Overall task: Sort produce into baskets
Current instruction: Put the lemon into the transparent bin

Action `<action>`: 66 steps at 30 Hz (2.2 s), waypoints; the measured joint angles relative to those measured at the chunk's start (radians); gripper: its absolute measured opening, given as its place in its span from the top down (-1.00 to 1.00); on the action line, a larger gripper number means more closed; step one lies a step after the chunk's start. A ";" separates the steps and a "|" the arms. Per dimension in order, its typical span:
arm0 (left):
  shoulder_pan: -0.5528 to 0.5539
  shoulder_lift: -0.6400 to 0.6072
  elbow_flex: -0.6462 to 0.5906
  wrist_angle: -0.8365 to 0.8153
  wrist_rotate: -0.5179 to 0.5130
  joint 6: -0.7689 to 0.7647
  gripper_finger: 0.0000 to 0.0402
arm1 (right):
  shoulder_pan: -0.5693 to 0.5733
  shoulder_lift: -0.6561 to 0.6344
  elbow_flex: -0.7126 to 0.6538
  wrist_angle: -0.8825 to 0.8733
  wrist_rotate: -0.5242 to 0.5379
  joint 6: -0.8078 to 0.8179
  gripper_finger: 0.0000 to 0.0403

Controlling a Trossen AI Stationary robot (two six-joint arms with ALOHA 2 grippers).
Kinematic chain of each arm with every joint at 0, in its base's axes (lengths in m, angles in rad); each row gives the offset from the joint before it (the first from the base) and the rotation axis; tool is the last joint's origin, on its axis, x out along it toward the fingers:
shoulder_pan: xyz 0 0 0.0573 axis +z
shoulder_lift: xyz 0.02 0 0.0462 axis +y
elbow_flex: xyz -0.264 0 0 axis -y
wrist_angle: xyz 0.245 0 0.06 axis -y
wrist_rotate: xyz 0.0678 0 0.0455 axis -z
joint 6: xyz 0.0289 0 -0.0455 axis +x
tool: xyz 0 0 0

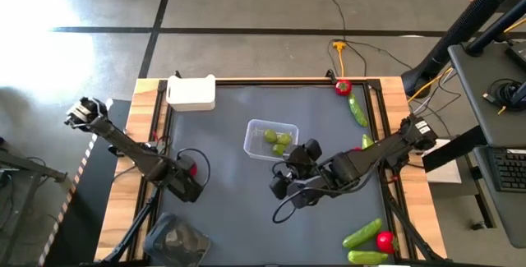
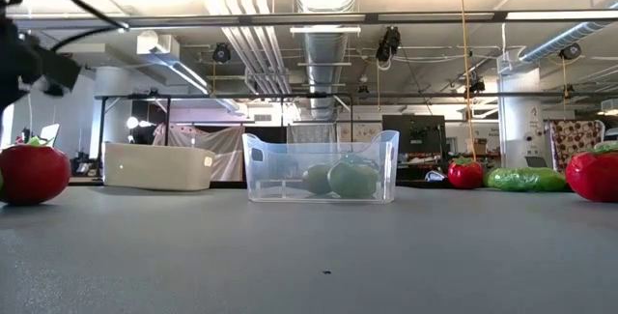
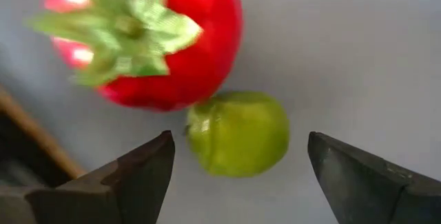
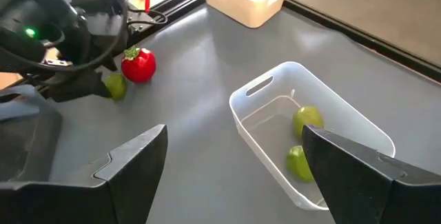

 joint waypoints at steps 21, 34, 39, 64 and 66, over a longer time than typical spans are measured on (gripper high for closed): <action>0.000 0.221 0.050 0.124 0.045 0.090 -0.18 | 0.001 0.000 0.001 -0.009 -0.042 -0.030 -0.61; 0.029 0.293 0.312 0.060 -0.071 0.294 0.27 | 0.012 -0.044 0.006 -0.143 -0.336 -0.082 -0.61; 0.138 0.293 0.441 0.078 -0.129 0.469 0.25 | 0.078 -0.052 0.006 -0.235 -0.353 -0.033 -0.61; 0.705 0.786 0.935 -0.027 -0.044 1.059 0.25 | 0.571 -0.021 -0.177 -0.294 -0.276 0.943 -0.61; 0.704 0.817 0.935 0.000 -0.027 1.073 0.25 | 0.592 -0.011 -0.182 -0.297 -0.269 0.983 -0.61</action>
